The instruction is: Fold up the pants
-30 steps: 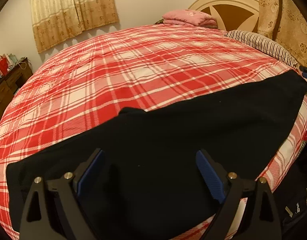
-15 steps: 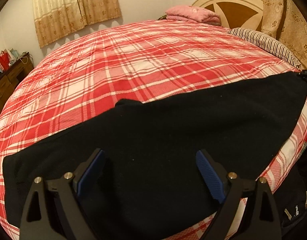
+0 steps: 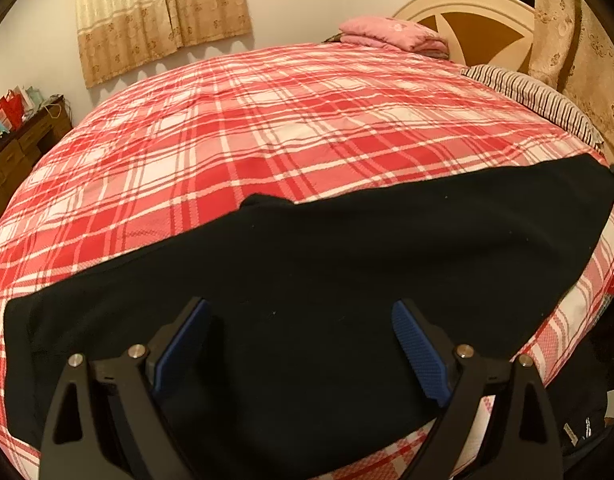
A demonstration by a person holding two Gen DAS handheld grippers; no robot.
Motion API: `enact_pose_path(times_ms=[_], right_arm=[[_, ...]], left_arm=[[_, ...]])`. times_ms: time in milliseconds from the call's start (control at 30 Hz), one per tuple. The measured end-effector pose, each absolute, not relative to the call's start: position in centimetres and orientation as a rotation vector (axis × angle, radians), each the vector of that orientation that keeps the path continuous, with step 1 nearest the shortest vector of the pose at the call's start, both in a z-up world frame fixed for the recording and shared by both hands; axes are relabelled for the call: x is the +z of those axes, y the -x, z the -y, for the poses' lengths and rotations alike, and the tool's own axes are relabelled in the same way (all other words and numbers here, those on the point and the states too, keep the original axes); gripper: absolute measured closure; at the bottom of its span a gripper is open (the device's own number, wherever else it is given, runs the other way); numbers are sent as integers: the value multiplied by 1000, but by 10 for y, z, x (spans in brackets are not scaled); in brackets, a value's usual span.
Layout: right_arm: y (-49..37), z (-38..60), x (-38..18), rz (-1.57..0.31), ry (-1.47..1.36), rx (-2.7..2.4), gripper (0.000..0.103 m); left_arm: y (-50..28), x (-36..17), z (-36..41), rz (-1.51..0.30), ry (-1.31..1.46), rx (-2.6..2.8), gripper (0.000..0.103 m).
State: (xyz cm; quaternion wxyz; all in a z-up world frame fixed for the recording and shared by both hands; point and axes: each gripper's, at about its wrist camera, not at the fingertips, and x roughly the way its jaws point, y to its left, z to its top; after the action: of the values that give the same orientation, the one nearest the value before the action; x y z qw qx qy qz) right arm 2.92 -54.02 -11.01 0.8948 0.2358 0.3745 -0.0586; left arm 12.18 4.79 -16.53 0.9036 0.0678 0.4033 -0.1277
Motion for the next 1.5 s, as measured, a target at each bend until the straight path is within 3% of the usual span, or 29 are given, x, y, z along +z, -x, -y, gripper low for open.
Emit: enact_pose_path(times_ms=[400, 467, 633, 867, 1100, 1233, 1367, 1500], right_arm=[[-51, 548, -123, -761, -569, 35, 48], [-51, 550, -123, -765, -585, 51, 63], [-44, 525, -120, -808, -464, 58, 81], [-37, 508, -95, -707, -449, 8, 84], [-36, 435, -41, -608, -282, 40, 86], [-43, 376, -19, -573, -202, 129, 94], [-59, 313, -15, -580, -143, 237, 101], [-76, 254, -30, -621, 11, 268, 101]], left_arm=[[-121, -164, -52, -838, -129, -249, 8], [-121, -164, -54, -838, -125, -242, 8], [-124, -166, -61, -842, -110, -226, 8], [-125, -163, -76, -831, -84, -185, 8], [-125, -165, -87, -833, -37, -171, 8], [-125, -163, -87, -821, -29, -179, 8], [-123, -160, -88, -807, -25, -180, 8], [-123, -157, -92, -799, -13, -180, 8]])
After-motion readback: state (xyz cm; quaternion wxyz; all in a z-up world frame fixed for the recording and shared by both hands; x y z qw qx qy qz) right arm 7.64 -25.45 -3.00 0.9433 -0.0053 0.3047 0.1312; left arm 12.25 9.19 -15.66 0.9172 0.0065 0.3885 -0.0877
